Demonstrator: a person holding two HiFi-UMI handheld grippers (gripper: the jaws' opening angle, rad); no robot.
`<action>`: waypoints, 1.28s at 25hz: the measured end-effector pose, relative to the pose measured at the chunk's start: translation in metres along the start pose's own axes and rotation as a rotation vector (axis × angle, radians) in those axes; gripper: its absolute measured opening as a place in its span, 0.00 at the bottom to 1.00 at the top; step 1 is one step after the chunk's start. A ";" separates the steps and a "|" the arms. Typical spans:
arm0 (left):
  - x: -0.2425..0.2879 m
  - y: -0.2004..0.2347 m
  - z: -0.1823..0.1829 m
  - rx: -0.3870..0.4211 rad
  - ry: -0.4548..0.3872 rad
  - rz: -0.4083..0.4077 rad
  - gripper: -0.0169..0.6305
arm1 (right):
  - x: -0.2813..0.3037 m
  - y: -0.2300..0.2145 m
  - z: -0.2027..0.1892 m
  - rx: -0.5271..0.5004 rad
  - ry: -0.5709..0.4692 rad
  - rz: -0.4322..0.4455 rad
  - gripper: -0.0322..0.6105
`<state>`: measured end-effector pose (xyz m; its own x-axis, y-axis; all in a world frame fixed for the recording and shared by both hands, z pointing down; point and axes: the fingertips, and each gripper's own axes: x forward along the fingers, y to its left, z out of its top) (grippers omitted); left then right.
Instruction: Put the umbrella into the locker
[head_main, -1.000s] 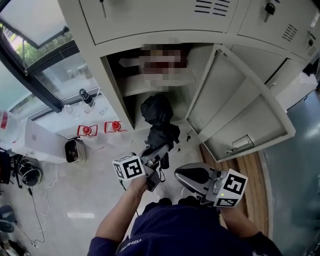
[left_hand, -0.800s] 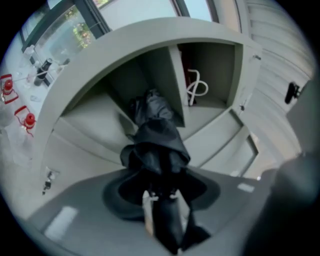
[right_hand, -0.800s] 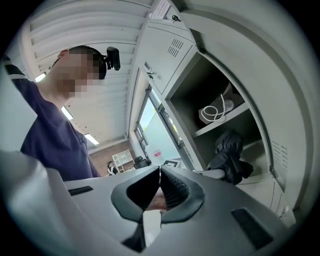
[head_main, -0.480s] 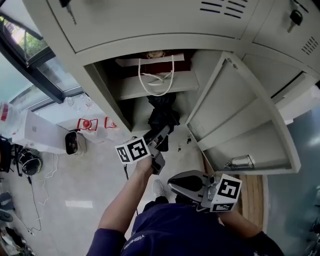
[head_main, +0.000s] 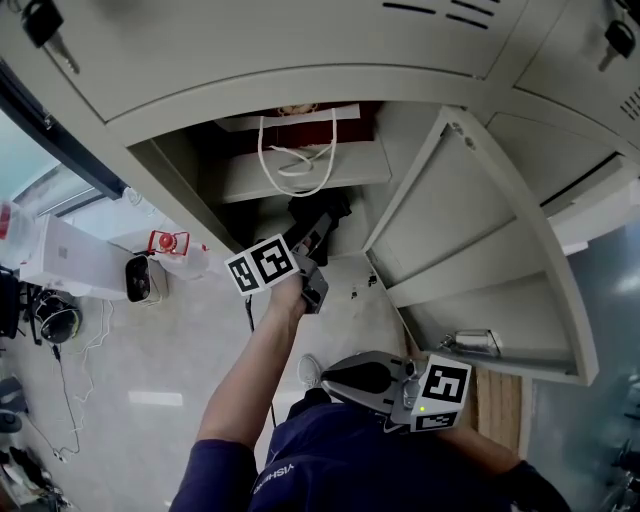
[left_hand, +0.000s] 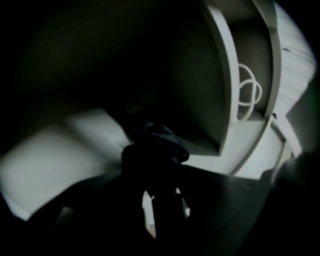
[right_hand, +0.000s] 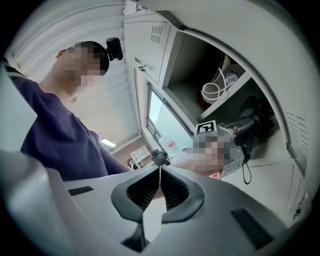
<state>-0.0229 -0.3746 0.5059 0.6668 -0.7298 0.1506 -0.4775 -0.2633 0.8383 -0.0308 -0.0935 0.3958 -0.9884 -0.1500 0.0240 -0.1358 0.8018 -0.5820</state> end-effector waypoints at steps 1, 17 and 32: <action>0.003 0.002 0.003 0.002 -0.011 0.013 0.31 | -0.001 -0.001 0.001 -0.001 0.001 -0.001 0.06; 0.039 0.042 0.040 0.201 0.017 0.288 0.32 | 0.006 -0.014 0.003 0.029 0.013 0.003 0.06; 0.035 0.037 0.041 0.402 0.028 0.323 0.49 | 0.015 -0.017 0.004 0.051 0.002 -0.004 0.06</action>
<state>-0.0406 -0.4360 0.5207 0.4613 -0.7981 0.3876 -0.8403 -0.2527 0.4797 -0.0432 -0.1120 0.4026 -0.9880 -0.1521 0.0276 -0.1360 0.7707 -0.6226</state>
